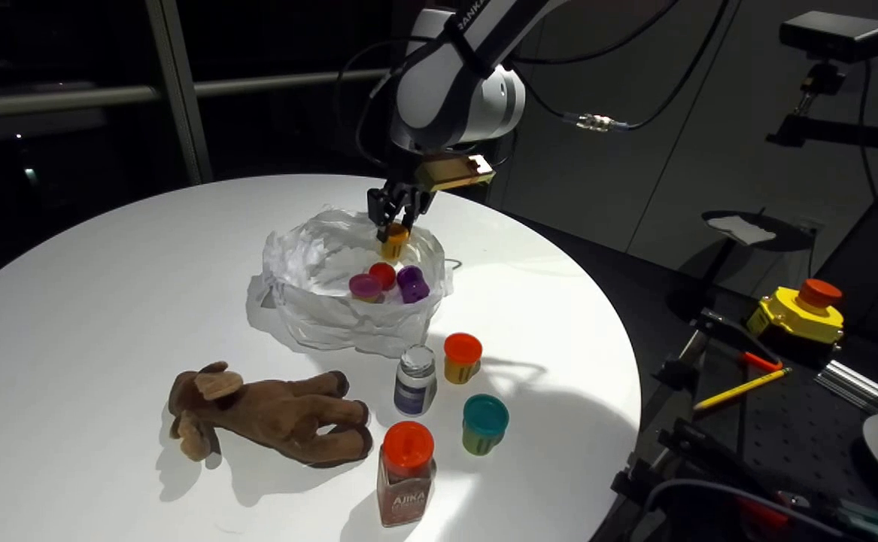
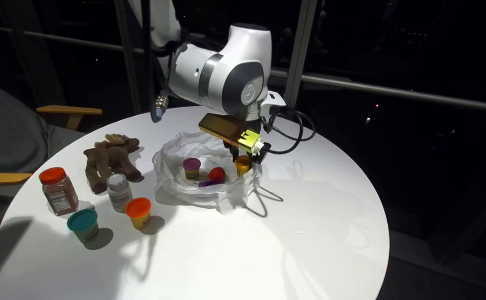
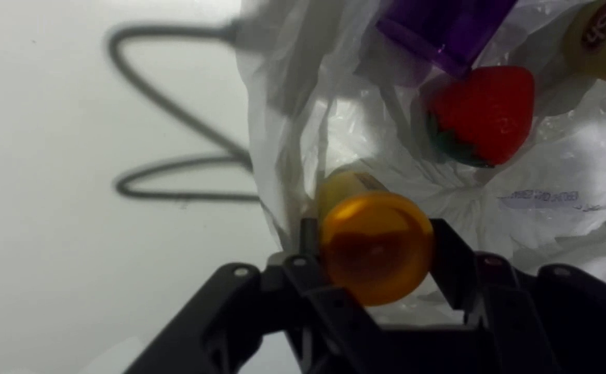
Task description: Put the objects and the bottles in the plastic bag
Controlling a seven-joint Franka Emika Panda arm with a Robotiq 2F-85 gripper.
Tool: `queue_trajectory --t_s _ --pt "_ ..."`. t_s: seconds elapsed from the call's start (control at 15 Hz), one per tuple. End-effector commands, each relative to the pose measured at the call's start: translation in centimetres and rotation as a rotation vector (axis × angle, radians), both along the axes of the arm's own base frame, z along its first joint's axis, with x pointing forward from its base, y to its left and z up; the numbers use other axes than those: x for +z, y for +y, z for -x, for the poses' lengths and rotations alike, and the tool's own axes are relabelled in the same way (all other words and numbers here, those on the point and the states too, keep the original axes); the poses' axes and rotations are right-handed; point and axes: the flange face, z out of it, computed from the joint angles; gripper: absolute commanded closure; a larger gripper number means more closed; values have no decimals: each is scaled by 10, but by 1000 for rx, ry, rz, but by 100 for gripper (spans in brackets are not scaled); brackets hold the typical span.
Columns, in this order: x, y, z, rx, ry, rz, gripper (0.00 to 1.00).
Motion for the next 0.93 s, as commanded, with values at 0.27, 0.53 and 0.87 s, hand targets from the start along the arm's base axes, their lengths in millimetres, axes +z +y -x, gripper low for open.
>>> queue_trajectory --t_s 0.27,0.53,0.87 --pt "-5 -4 -12 -48 16 -25 20" --pt "43 -2 -1 -50 -13 -47 0" --pt "107 0 48 -73 -40 -83 0"
